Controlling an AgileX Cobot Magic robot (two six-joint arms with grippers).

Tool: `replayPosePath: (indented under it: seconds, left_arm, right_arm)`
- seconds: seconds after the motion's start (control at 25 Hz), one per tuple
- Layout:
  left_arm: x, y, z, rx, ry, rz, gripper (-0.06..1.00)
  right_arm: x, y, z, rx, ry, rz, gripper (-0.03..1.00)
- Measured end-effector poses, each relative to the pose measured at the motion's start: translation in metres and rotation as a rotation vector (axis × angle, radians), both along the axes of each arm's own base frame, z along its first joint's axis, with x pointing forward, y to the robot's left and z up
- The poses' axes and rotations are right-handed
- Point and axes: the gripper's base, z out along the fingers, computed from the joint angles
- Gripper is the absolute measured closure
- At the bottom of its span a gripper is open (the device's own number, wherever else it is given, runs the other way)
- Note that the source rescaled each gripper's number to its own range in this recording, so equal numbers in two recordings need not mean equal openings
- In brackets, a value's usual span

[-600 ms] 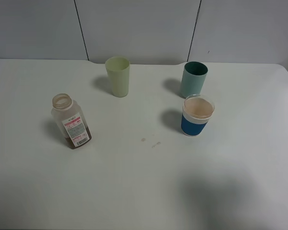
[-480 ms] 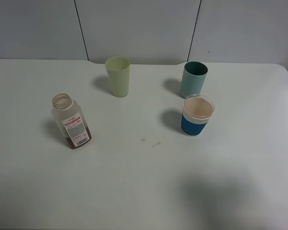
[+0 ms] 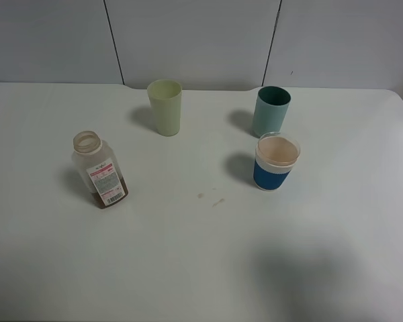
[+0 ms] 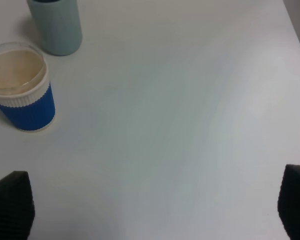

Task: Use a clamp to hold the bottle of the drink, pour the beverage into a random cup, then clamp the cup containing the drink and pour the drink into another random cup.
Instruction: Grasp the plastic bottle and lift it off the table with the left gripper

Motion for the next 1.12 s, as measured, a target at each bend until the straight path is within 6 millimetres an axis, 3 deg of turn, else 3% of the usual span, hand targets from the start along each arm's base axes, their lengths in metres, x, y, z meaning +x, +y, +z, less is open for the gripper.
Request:
replayPosePath:
  seconds: [0.2,0.6,0.92,1.12]
  left_arm:
    - [0.014,-0.001,0.001,0.012,0.083,-0.025,-0.06]
    - [0.066,-0.002,0.015,0.097,0.243,-0.110,-0.06]
    - [0.112,-0.003,-0.004,0.202,0.495,-0.240,-0.06]
    - [0.135,-0.016,-0.023,0.206,0.630,-0.412,-0.06]
  right_arm:
    - [0.000,0.000,0.000,0.000,0.000,0.000,0.04]
    - [0.000,0.000,0.000,0.000,0.000,0.000,0.04]
    - [0.000,0.000,0.000,0.000,0.000,0.000,0.04]
    - [0.000,0.000,0.000,0.000,0.000,0.000,0.04]
